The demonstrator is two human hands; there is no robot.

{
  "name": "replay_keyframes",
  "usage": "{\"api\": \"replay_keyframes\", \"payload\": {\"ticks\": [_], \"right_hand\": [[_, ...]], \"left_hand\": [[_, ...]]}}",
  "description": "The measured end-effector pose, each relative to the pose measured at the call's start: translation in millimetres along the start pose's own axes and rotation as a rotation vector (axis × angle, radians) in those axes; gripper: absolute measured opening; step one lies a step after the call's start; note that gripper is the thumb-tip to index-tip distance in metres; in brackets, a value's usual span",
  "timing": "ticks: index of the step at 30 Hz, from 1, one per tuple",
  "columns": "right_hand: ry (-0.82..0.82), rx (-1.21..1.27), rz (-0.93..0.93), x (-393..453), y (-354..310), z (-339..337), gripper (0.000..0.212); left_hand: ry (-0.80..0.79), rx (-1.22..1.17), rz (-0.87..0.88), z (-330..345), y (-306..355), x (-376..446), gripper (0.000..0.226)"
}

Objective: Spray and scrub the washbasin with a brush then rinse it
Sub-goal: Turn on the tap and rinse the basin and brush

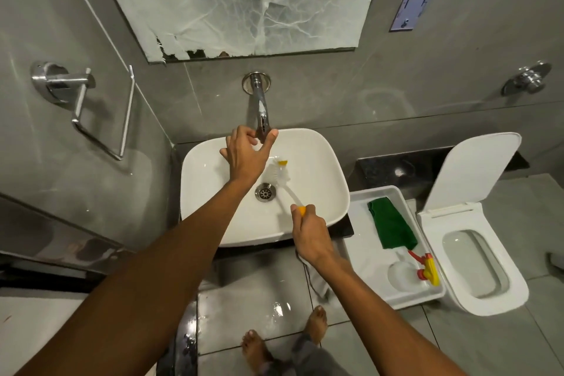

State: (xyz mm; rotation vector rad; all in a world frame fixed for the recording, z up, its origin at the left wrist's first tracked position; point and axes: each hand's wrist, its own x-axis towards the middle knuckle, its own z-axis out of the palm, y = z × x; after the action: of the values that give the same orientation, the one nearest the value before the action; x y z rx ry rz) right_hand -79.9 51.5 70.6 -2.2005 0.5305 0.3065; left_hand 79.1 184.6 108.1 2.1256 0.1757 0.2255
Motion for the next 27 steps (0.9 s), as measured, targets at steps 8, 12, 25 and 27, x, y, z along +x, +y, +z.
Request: {"api": "replay_keyframes", "payload": {"ticks": [8, 12, 25, 27], "right_hand": [[0.178, 0.129, -0.114, 14.6, 77.8, -49.4, 0.042], [0.375, 0.160, 0.005, 23.1, 144.6, -72.3, 0.042], [0.159, 0.075, 0.415, 72.0, 299.0, -57.2, 0.039], [0.150, 0.079, 0.429, 85.5, 311.4, -42.9, 0.036]], "left_hand": [[0.011, 0.121, -0.030, 67.5, -20.8, -66.2, 0.043], [-0.109, 0.205, 0.235, 112.4, -5.6, -88.4, 0.035], [-0.560, 0.575, 0.534, 215.8, -7.5, -116.6, 0.095], [-0.550, 0.616, 0.534, 222.2, -11.2, -116.1, 0.090]]}}
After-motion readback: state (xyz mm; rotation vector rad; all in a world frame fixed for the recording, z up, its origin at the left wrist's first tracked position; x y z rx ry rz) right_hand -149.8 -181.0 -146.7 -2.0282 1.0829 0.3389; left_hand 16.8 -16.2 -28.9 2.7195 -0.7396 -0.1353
